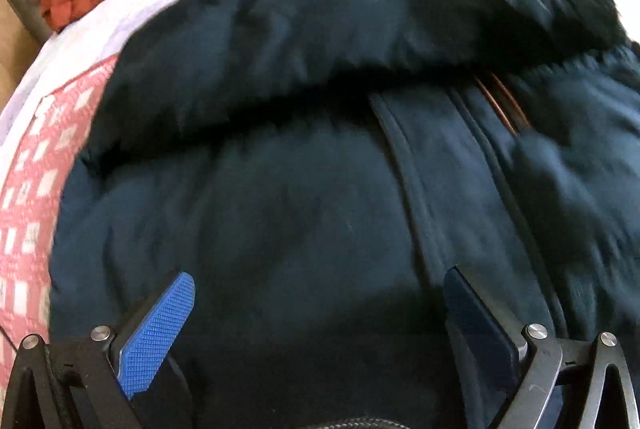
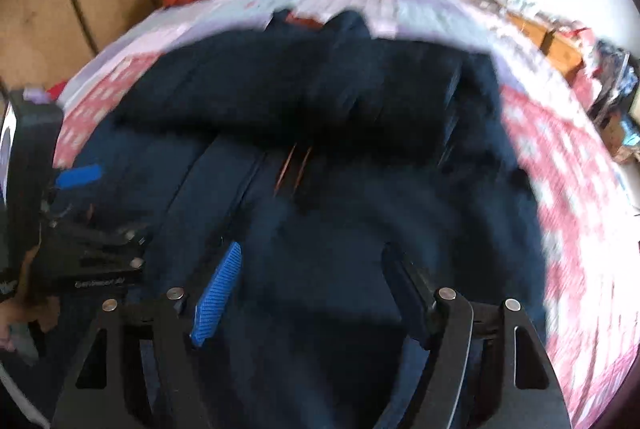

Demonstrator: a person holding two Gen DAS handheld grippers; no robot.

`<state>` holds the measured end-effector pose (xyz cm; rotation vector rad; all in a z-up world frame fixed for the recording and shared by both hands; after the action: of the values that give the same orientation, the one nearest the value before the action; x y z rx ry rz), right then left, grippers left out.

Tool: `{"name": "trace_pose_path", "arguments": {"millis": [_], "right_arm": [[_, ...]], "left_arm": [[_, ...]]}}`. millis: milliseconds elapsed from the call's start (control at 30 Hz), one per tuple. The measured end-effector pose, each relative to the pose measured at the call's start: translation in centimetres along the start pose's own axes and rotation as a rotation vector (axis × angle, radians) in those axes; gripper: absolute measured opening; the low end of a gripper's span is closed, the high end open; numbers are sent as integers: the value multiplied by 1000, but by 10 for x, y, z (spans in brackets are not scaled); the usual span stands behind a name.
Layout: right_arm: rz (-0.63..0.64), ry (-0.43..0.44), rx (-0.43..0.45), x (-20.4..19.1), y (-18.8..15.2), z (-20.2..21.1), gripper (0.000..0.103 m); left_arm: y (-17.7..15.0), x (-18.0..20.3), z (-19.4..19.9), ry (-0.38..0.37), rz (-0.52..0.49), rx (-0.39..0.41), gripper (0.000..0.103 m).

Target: Fold large clothes

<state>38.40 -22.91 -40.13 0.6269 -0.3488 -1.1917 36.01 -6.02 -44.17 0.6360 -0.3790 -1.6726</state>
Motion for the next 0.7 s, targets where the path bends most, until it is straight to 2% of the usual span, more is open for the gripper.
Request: {"name": "trace_pose_path", "arguments": {"millis": [133,267,333,467,700], "right_arm": [[24,-15,-76,-3,-47,1,76],[-34,-63,-84,33,-86,17,76],[-40,-52,-67,46,-95,27,74],[53,-73,-62,44,-102,40,74],[-13,-111,-102,44,-129,62,76]], "left_arm": [[-22,-7,8,6,12,-11,103],[-47,-24,12,23,20,-36,103],[-57,-38,16,44,30,-40,103],[-80,-58,25,80,51,-55,103],[-124,-81,46,113,78,-87,103]]}}
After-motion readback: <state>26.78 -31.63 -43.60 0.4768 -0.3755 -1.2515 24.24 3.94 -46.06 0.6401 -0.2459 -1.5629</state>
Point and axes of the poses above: each gripper's, at about its wrist camera, not at the fingertips, and z roughly against the way its jaws point, x to its right, y to its top, the point moved 8 cm from there along -z, roughly the way its jaws point, and after that the axes turned 5 degrees about x, right-handed, at the moved point
